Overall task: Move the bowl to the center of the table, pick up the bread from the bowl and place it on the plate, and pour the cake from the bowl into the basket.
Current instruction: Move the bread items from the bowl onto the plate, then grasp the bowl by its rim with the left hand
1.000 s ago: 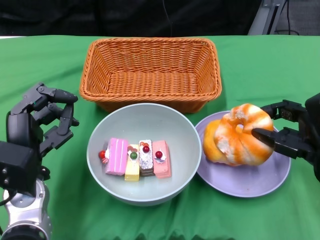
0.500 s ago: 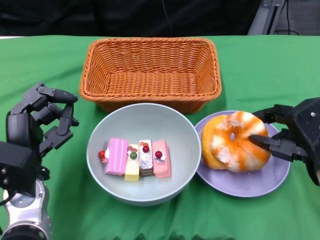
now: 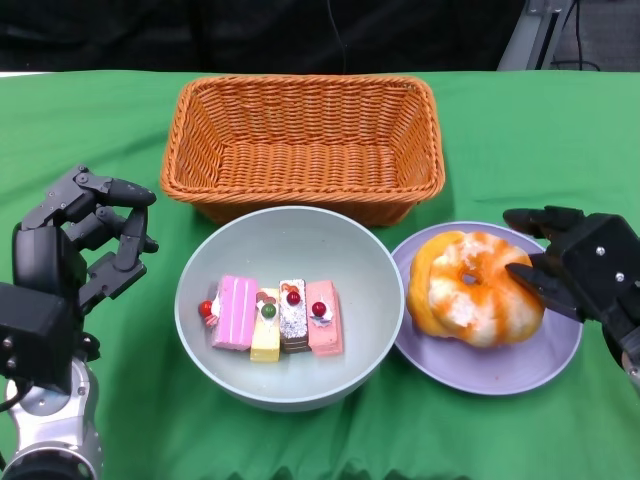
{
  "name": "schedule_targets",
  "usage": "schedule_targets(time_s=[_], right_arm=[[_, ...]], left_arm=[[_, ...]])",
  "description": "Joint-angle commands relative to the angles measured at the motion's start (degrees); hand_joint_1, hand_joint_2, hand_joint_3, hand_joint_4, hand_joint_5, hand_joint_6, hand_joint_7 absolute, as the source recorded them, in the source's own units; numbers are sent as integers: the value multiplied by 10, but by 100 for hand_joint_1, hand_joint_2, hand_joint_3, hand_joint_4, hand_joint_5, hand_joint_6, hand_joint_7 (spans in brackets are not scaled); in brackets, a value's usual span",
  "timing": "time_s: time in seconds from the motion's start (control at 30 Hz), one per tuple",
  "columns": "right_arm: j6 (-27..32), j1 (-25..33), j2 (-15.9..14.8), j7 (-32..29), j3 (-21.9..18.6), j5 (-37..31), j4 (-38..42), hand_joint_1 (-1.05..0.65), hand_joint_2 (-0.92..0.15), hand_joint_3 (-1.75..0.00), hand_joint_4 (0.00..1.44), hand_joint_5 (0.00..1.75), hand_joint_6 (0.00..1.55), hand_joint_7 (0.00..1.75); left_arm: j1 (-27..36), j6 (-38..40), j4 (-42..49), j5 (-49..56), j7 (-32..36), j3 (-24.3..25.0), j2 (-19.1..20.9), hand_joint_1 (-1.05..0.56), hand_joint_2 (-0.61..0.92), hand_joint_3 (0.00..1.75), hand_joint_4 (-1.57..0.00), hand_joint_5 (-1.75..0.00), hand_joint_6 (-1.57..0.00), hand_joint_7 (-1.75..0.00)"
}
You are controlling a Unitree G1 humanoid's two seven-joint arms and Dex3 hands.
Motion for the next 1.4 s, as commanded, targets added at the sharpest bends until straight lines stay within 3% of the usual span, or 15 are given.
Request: schedule_targets(time_s=[0.03, 0.5, 0.9, 1.4], right_arm=[[-2, 6, -7, -8, 2, -10, -8, -13, -92, -17, 53, 8, 54, 0], [-6, 10, -14, -24, 22, -60, -15, -18, -92, -17, 44, 1, 47, 0], [-74, 24, -8, -72, 22, -82, -14, -13, -92, -12, 41, 0, 43, 0], [-158, 31, -12, -104, 21, -88, -11, -20, -92, -9, 45, 2, 47, 1]], left_arm=[[3, -5, 1, -4, -6, 4, 8, -16, 73, 77, -85, -147, -86, -112], [3, -5, 1, -1, -7, 3, 9, -16, 73, 75, -85, -147, -87, -111], [2, -6, 3, -2, -8, 4, 9, -16, 73, 77, -86, -146, -88, -111], [4, -5, 1, 1, -6, 2, 9, -16, 72, 78, -84, -148, -86, -113]])
